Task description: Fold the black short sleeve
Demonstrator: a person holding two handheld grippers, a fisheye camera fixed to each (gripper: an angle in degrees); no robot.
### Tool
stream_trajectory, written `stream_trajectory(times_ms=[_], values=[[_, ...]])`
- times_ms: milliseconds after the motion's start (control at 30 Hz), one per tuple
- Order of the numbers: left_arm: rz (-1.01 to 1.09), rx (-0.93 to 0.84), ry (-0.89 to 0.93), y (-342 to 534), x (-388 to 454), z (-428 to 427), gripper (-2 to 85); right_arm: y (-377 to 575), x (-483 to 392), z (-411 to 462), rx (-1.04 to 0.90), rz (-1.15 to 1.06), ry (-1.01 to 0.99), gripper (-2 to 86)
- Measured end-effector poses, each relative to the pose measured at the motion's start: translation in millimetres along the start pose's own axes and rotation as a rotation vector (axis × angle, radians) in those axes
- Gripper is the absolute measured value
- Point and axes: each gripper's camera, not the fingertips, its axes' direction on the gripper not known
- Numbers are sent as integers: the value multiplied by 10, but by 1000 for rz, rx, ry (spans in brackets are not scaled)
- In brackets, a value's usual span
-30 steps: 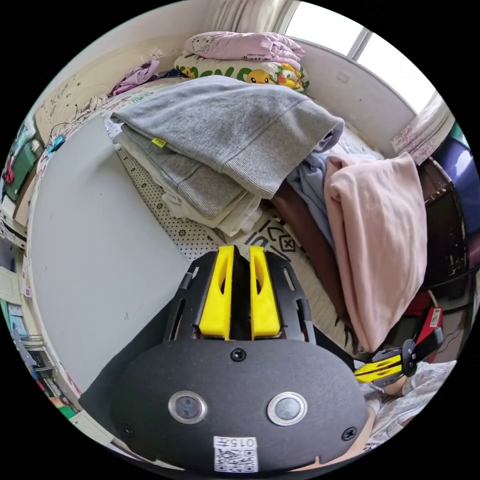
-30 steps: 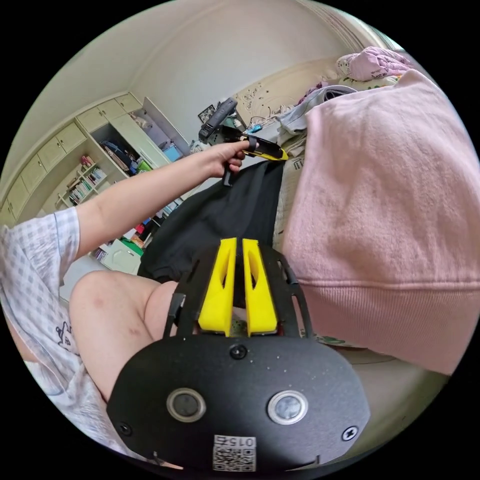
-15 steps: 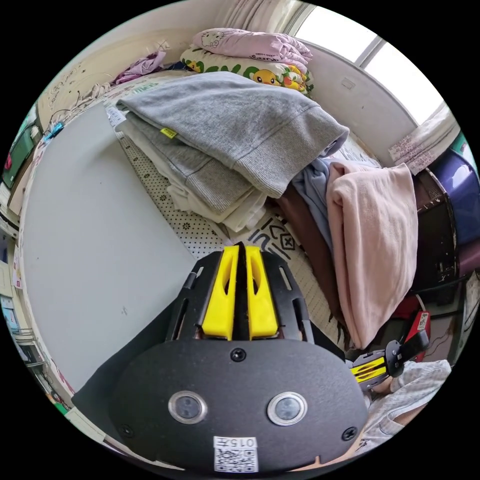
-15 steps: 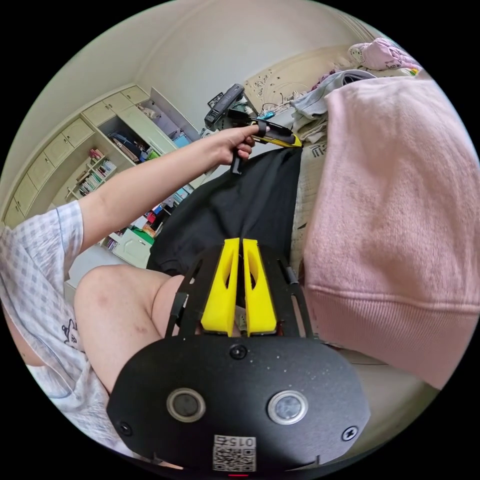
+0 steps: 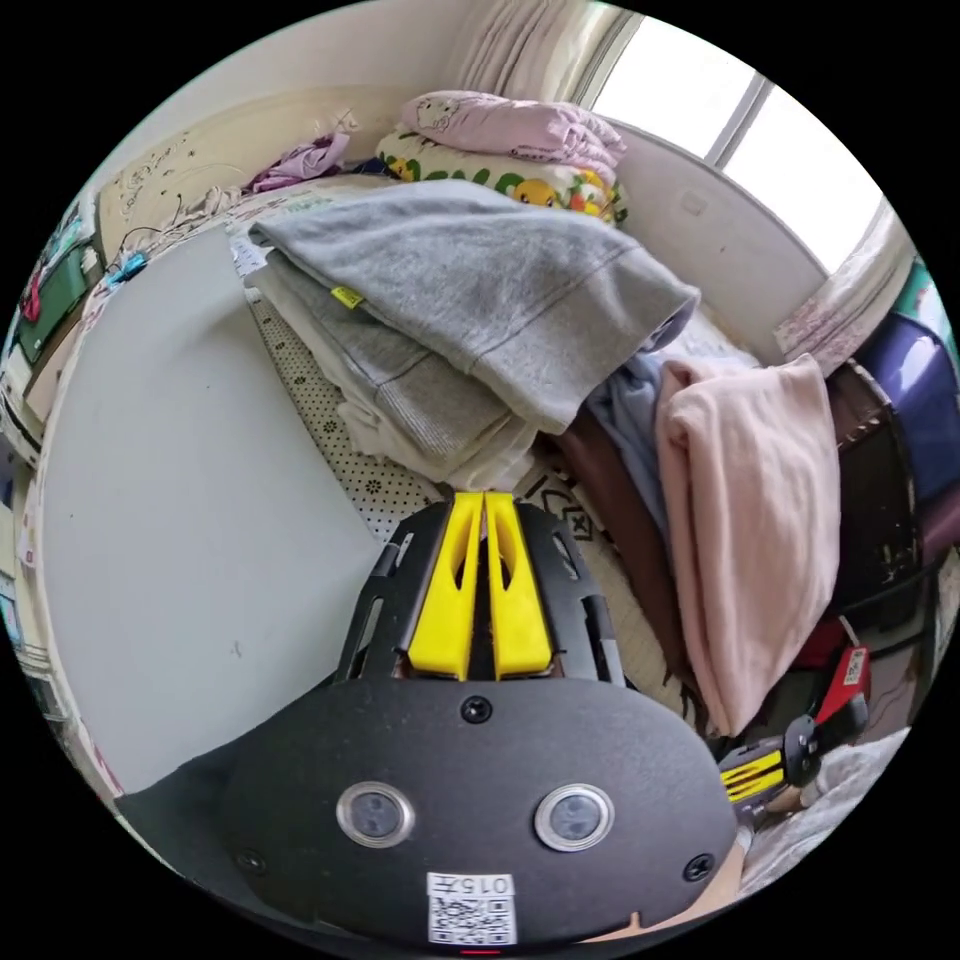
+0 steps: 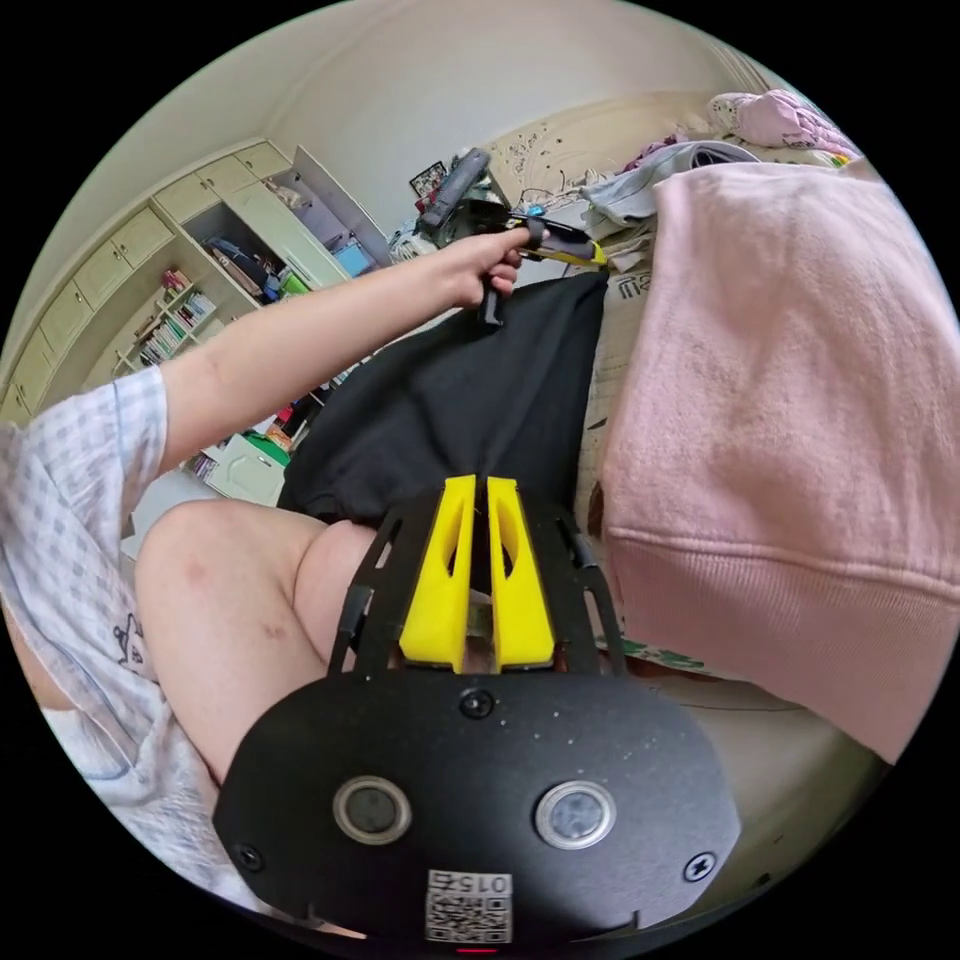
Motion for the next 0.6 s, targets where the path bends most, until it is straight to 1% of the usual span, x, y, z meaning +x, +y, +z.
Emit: stream_trajectory(times_ms=[67,133,167,233,267,333,367,433,467,533,600], values=[[19,73,96,122,-132,-287,1,-68,63,-178,40,9,-16,58],[20,145,167,452,-404,-742,10,-240,191,-447,101,1,-19,64],[14,161,171,568,-493,-870,13,-304,230,-499,109,-3,-10,66],[-37,224,148,1118,-943,-1444,35,-668,389,-647,100,-2,18,75],[-64,243,134,1277,-1083,-1601,41,-776,415,-676,99,-8,9,77],[-214,321,54,1986,-1730,-2228,61,-1256,475,-693,96,-43,-22,86],[-263,336,26,2175,-1903,-2376,65,-1394,492,-662,86,-44,-25,88],[-482,373,-73,2945,-2572,-2872,83,-1926,540,-421,31,-47,-21,97],[-532,377,-89,3127,-2720,-2967,87,-2054,556,-340,16,-40,-23,100],[-703,383,-123,3751,-3189,-3220,98,-2508,651,7,-17,-21,-74,112],[-773,400,-87,4059,-3410,-3291,99,-2795,741,296,-61,30,-72,117]])
